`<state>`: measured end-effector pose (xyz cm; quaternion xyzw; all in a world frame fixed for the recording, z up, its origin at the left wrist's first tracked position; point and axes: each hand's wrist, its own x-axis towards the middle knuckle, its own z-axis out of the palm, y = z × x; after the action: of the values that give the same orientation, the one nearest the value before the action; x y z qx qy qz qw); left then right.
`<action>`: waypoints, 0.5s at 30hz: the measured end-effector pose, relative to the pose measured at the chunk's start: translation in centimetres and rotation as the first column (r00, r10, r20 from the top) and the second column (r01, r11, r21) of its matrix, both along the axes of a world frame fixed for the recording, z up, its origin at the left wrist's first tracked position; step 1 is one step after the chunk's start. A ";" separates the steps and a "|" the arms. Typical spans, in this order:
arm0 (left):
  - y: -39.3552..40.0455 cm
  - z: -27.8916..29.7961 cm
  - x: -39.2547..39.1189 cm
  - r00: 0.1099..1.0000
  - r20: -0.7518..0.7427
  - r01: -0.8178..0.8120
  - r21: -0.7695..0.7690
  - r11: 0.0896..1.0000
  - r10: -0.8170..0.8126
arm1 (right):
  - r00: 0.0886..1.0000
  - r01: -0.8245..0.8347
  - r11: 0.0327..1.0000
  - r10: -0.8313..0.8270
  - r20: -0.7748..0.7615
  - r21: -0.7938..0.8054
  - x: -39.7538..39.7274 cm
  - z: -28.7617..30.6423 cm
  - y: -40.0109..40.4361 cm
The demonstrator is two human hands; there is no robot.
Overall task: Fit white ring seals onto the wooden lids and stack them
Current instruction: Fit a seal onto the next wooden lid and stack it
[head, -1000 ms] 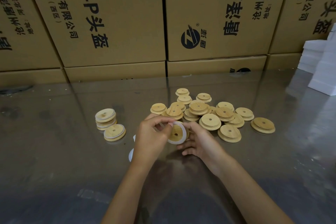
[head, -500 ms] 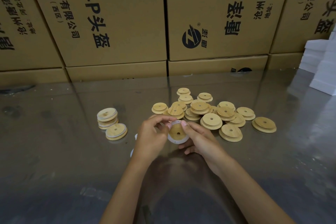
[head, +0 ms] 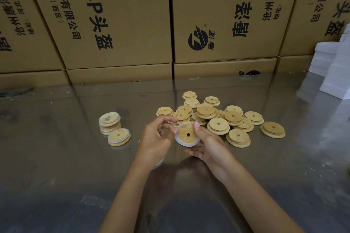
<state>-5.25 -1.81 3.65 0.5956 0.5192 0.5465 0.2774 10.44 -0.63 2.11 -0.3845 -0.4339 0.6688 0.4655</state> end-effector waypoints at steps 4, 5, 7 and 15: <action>0.3 -0.8 0.5 0.998 0.026 -0.053 0.007 0.999 0.052 | 1.000 0.024 0.999 -0.023 0.013 -0.024 0.1 0.2 0.1; 0.4 -1.0 0.7 0.997 0.024 -0.067 0.005 0.998 0.067 | 0.999 0.035 0.999 -0.035 0.012 -0.032 0.1 0.3 0.2; 0.4 -1.4 1.1 0.996 0.017 -0.085 0.001 0.996 0.085 | 0.998 0.066 0.997 -0.066 0.008 -0.044 0.2 0.4 0.2; 0.2 -1.5 1.8 0.980 0.133 -0.138 -0.061 0.989 0.145 | 0.998 0.010 1.000 -0.008 -0.064 0.021 -0.2 0.5 -0.3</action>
<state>-3.47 -1.57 2.15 0.5108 0.5540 0.5909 0.2881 10.27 -0.88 2.58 -0.3598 -0.4240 0.6740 0.4862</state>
